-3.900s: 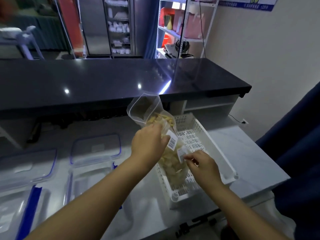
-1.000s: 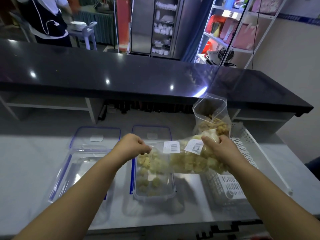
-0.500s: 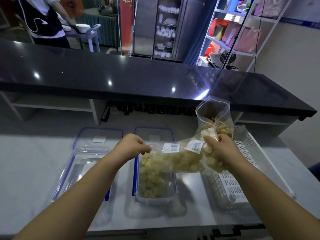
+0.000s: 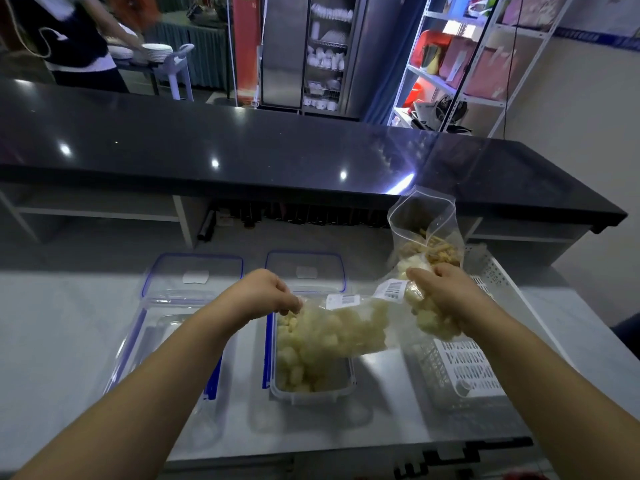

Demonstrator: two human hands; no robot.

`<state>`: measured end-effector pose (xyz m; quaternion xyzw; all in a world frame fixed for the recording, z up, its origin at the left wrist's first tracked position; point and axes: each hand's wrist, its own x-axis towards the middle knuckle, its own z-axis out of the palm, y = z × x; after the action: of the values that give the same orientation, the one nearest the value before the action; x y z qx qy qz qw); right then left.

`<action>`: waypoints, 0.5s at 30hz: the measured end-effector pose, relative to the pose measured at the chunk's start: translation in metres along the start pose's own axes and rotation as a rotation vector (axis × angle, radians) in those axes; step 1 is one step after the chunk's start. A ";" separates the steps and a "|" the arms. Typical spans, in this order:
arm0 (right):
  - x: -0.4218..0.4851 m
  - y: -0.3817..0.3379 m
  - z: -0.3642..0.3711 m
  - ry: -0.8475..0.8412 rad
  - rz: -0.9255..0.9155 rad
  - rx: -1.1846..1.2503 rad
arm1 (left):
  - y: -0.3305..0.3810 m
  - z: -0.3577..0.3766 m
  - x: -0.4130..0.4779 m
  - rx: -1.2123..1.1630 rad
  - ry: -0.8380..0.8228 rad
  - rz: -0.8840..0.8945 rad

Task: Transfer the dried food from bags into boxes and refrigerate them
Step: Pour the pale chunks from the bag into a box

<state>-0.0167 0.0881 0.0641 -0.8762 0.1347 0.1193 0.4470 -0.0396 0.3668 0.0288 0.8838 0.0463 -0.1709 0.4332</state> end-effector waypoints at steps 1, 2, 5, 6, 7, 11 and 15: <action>0.001 0.000 0.001 0.023 -0.010 0.017 | 0.001 0.000 0.000 -0.016 0.028 0.004; 0.001 -0.002 0.003 0.047 -0.018 0.033 | 0.001 -0.001 0.001 -0.032 0.055 0.008; 0.003 -0.003 0.007 0.126 -0.042 0.072 | 0.002 -0.004 0.004 -0.077 0.127 0.014; 0.004 -0.003 0.008 0.145 -0.047 0.071 | 0.003 -0.004 0.004 -0.085 0.144 0.016; 0.004 -0.003 0.009 0.160 -0.054 0.066 | 0.004 -0.005 0.005 -0.084 0.155 0.019; 0.002 -0.004 0.009 0.163 -0.064 0.058 | 0.003 -0.005 0.007 -0.070 0.148 0.016; -0.006 -0.007 0.005 0.091 -0.034 0.029 | 0.002 -0.004 0.004 -0.045 0.101 0.010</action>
<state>-0.0200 0.0964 0.0686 -0.8763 0.1415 0.0698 0.4552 -0.0349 0.3684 0.0308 0.8814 0.0675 -0.1229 0.4511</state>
